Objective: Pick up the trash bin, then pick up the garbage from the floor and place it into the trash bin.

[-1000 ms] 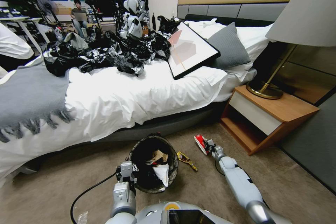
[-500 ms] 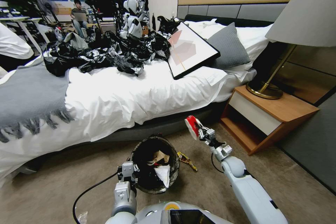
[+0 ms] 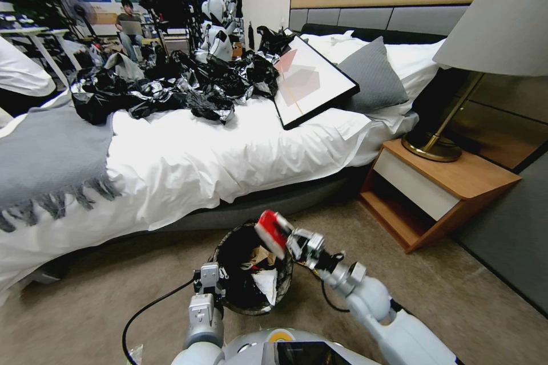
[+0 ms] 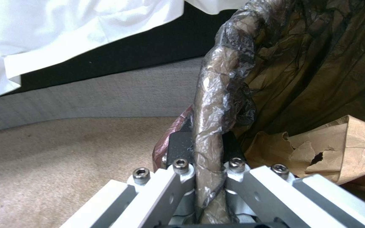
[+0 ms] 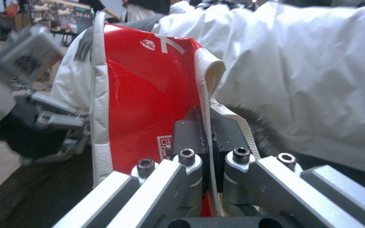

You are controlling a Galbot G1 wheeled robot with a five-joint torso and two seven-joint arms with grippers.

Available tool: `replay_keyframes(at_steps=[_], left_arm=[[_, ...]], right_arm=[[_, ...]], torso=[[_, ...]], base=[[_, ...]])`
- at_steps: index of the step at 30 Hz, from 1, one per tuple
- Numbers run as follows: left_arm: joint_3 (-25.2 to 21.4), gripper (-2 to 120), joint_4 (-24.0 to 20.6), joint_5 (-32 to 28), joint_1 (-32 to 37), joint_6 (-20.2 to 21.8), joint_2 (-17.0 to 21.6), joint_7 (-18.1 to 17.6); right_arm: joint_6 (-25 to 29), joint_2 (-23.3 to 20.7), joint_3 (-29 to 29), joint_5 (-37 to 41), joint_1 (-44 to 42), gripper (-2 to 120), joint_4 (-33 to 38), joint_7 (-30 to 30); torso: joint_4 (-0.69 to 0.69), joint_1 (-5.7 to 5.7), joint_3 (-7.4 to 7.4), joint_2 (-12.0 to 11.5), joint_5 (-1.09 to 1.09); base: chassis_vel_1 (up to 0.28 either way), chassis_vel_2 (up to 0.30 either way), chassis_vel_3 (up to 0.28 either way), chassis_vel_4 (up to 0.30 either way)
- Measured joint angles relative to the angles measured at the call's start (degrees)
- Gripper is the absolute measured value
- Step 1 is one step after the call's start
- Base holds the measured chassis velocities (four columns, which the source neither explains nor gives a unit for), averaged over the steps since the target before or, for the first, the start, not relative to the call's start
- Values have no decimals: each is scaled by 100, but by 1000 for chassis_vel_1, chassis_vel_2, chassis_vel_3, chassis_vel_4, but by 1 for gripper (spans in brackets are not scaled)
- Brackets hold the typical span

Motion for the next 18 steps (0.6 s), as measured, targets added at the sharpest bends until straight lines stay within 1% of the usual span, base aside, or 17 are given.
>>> replay_keyframes(at_steps=[5, 7, 18], left_arm=[[6, 0, 0, 8, -3, 8, 8, 5], [30, 0, -1, 19, -4, 9, 3, 9], [71, 0, 5, 41, -4, 8, 12, 14]], right_arm=[[-9, 39, -196, -140, 96, 0, -210, 45], [-9, 124, -272, -179, 193, 0, -394, 55], [-74, 411, -422, -324, 448, 0, -858, 123]], torso=[[0, 0, 0, 0, 0], [0, 0, 0, 0, 0], [-1, 0, 0, 0, 0]], base=[[0, 0, 0, 0], [0, 0, 0, 0], [0, 0, 0, 0]])
